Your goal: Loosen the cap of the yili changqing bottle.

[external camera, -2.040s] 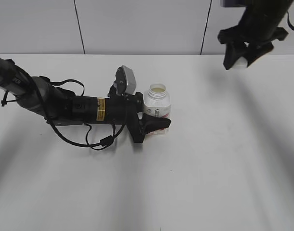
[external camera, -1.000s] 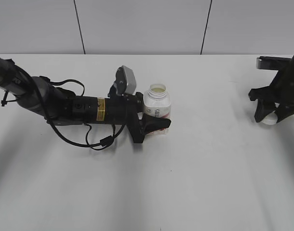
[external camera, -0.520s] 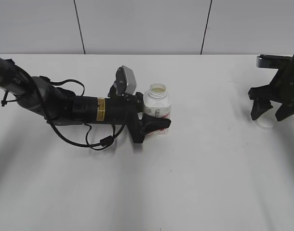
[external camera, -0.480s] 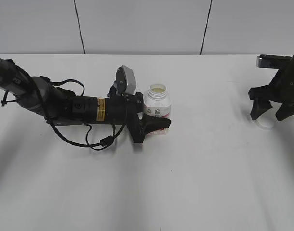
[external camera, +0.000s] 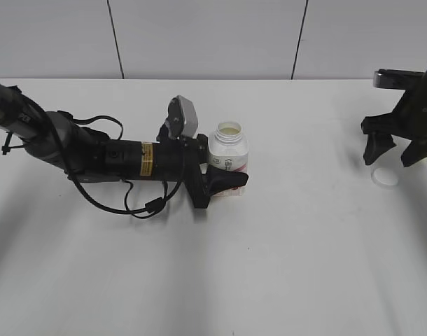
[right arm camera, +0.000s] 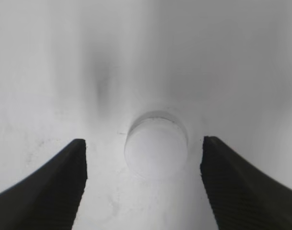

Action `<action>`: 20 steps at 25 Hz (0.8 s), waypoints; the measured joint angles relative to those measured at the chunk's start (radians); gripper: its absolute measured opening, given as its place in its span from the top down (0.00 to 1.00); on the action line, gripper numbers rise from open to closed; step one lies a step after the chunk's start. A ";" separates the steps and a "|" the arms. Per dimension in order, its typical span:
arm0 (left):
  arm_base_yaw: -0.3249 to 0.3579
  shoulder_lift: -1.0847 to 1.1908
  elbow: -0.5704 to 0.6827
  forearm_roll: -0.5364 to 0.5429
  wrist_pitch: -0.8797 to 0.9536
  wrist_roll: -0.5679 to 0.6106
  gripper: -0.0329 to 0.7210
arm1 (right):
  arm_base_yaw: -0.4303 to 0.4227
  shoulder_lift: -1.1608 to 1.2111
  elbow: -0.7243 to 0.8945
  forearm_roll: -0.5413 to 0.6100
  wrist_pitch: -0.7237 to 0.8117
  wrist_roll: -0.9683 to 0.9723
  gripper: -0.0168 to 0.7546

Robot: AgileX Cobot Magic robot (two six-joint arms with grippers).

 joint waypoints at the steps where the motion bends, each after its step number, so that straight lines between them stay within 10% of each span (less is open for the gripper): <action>1: 0.000 0.000 0.000 0.000 0.000 0.000 0.41 | 0.000 0.000 -0.010 0.000 0.010 0.000 0.22; 20: -0.001 -0.015 0.000 -0.015 -0.039 0.000 0.25 | 0.000 -0.005 -0.048 0.000 0.063 0.000 0.22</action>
